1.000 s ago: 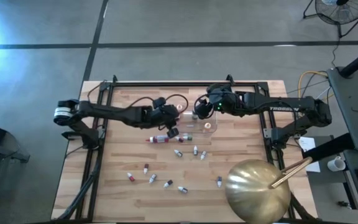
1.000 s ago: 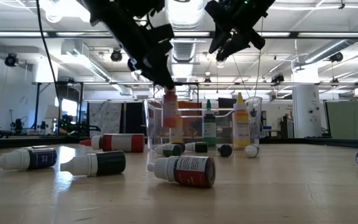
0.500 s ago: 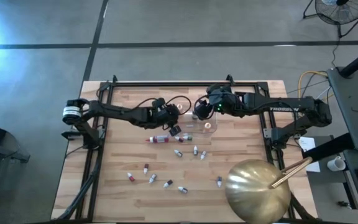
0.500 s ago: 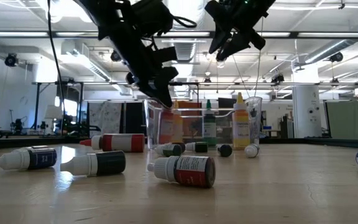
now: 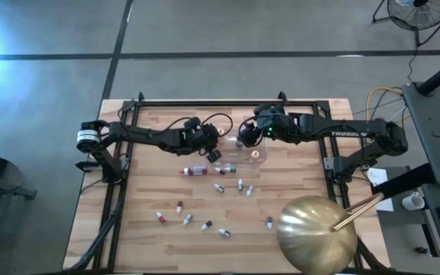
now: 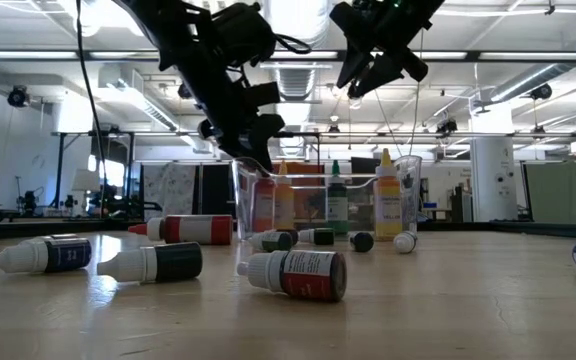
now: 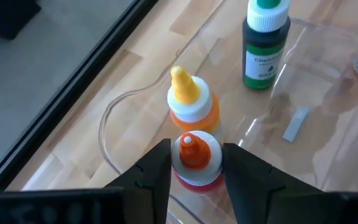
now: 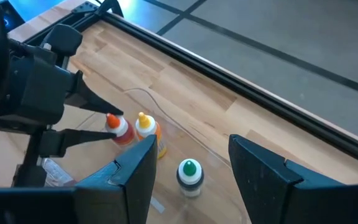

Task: Pick & Place food coloring
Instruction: Put the large orange food coloring bottle in the transparent bin, then put the large red food coloring bottle in the transparent bin

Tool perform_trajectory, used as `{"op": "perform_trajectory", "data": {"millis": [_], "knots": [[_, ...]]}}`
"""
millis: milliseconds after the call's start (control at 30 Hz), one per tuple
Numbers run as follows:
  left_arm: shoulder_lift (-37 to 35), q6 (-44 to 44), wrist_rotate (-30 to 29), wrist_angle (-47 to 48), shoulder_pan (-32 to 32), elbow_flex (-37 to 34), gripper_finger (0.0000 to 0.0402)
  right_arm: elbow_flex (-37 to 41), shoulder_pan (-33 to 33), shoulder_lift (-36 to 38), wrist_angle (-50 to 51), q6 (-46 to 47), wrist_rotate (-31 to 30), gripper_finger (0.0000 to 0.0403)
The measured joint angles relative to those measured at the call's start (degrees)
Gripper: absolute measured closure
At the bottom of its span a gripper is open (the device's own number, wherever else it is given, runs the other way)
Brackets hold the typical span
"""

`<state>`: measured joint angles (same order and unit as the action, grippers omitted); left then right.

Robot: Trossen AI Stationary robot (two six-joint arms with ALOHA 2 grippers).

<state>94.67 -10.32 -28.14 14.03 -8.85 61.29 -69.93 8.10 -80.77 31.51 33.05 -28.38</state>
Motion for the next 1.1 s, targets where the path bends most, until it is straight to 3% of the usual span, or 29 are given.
{"op": "perform_trajectory", "data": {"millis": [467, 733, 900, 1000, 1100], "knots": [[-3.04, -1.64, -0.53, 0.77, -0.16, -3.35, 0.0283, 0.34, 0.00, -0.02, -0.03, 0.01, -0.01, 0.0211], [-9.34, -1.03, -1.06, 1.18, 0.15, -3.45, 0.0282, 0.79, 0.00, -0.02, -0.17, 0.01, -0.10, 0.0211], [-17.18, -1.47, -0.96, 7.92, 1.46, -3.45, 0.0282, 0.98, 0.01, -0.02, -0.26, 0.21, -0.09, 0.0211], [-21.96, -1.80, 4.60, 13.29, 1.56, -3.56, 0.0282, 1.16, 0.00, -0.02, -0.32, 0.32, -0.09, 0.0211], [-26.49, 1.17, 16.24, 17.69, 1.27, -5.00, 0.0282, 1.58, 0.00, -0.02, -0.29, 0.42, -0.07, 0.0211]]}}
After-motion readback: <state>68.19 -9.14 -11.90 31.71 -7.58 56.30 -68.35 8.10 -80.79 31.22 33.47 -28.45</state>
